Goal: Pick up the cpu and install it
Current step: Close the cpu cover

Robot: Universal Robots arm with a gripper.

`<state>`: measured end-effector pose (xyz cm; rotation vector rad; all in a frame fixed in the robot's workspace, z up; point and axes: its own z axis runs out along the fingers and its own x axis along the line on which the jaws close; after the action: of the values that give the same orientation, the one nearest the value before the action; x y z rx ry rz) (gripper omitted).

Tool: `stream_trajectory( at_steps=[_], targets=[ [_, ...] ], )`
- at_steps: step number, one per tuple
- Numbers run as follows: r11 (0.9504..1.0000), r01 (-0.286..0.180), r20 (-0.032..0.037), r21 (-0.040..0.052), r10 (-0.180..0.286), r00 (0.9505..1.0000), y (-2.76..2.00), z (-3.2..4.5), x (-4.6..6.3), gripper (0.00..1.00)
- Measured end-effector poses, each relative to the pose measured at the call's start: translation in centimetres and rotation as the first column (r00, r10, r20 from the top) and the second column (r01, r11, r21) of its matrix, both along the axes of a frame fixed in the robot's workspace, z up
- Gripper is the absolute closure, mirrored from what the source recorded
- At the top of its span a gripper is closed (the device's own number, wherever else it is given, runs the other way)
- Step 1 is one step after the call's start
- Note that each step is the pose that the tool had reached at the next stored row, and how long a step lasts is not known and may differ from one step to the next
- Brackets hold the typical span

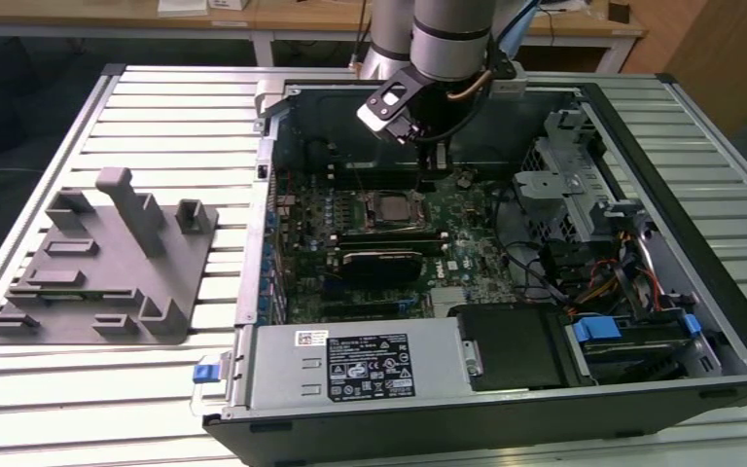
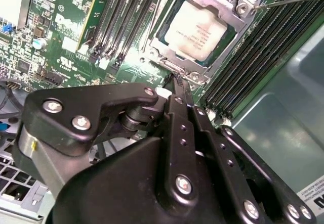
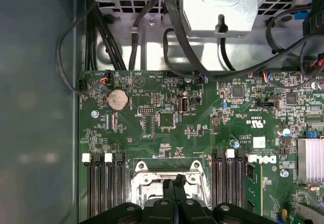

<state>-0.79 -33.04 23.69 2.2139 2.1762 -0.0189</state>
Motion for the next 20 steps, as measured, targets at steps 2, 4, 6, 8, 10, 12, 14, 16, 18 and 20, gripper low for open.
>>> stream_trajectory(
  at_steps=[2, 4, 6, 8, 10, 12, 14, 16, 18, 20],
  targets=[
    [1.0000, 0.000, 0.0000, 0.0001, 0.000, 1.0000, 0.00, -0.02, -0.2, 0.89],
    [1.0000, 0.000, 0.0000, 0.0001, 0.000, 1.0000, 0.00, -0.06, -0.6, 0.89],
    [1.0000, 0.000, 0.0001, 0.0001, 0.000, 1.0000, 0.00, -0.12, -1.0, 0.89],
    [1.0000, 0.000, 0.0001, 0.0002, 0.000, 1.0000, 0.00, -0.22, -1.4, 0.89],
    [1.0000, 0.000, 0.0001, 0.0001, 0.000, 1.0000, -0.02, -0.35, -1.8, 0.89],
    [1.0000, 0.000, 0.0001, 0.0001, 0.000, 1.0000, -0.04, -0.53, -2.1, 0.89],
    [1.0000, 0.000, 0.0001, 0.0001, 0.000, 1.0000, -0.06, -0.70, -2.5, 0.89],
    [1.0000, 0.000, 0.0000, 0.0000, 0.000, 1.0000, -0.08, -0.86, -2.7, 0.89],
    [1.0000, 0.000, 0.0000, 0.0000, 0.000, 1.0000, -0.11, -1.01, -3.0, 0.89],
    [1.0000, 0.000, 0.0000, 0.0000, 0.000, 1.0000, -0.17, -1.12, -3.1, 0.89]
  ],
)
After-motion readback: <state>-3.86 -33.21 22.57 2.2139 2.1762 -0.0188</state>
